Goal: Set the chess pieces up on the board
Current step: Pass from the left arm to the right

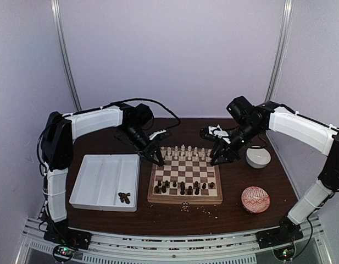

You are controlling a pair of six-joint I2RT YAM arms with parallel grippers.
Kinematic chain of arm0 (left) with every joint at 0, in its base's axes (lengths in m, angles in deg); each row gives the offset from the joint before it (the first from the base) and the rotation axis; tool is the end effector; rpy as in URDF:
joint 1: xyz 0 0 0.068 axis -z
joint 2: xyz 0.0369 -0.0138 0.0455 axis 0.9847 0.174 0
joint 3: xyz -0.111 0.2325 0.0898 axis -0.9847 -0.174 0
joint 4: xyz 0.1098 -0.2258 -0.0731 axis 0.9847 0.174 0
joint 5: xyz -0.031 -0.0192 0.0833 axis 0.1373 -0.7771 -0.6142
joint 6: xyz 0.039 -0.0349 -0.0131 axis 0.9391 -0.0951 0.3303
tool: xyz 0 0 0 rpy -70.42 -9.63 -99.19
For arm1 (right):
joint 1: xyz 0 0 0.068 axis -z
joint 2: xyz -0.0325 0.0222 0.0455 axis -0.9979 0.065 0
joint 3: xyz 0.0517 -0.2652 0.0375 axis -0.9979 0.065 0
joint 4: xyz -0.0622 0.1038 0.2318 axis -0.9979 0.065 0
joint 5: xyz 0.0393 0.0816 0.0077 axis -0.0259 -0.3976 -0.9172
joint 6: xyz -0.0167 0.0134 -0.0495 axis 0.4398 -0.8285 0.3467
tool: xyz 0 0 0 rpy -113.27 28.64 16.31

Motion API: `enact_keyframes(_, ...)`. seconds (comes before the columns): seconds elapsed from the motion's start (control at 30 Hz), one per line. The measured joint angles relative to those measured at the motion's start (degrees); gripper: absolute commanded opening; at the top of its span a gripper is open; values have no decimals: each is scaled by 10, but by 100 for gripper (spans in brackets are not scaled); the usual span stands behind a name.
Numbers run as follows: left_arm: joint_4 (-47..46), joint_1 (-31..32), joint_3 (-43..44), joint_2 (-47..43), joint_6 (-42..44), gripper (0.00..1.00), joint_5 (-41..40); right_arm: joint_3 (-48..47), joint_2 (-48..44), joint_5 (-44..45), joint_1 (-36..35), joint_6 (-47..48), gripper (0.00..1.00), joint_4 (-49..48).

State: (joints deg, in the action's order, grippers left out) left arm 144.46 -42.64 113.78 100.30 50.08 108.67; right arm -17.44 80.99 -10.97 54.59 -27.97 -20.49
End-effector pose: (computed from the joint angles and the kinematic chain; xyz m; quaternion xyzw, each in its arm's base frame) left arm 0.3222 -0.2765 0.2289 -0.3245 -0.8666 0.3774 0.0349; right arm 0.2502 0.1815 0.2989 -0.6154 0.6857 0.3176 0.2243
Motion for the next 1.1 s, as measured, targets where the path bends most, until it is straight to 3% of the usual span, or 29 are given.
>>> enact_keyframes(0.1, 18, 4, 7, 18, 22, 5, 51, -34, 14, 1, -15, 32, 48, -5)
enact_keyframes(0.4, 58, 7, 45, 46, 71, 7, 151, -168, 134, 12, -96, 119, 50, -40)
enact_keyframes(0.77, 85, 7, 57, 49, 90, 8, 188, -171, 162, 68, -150, 163, 49, -69)
enact_keyframes(1.1, 89, 7, 61, 49, 95, 8, 210, -164, 162, 115, -173, 164, 42, -106)
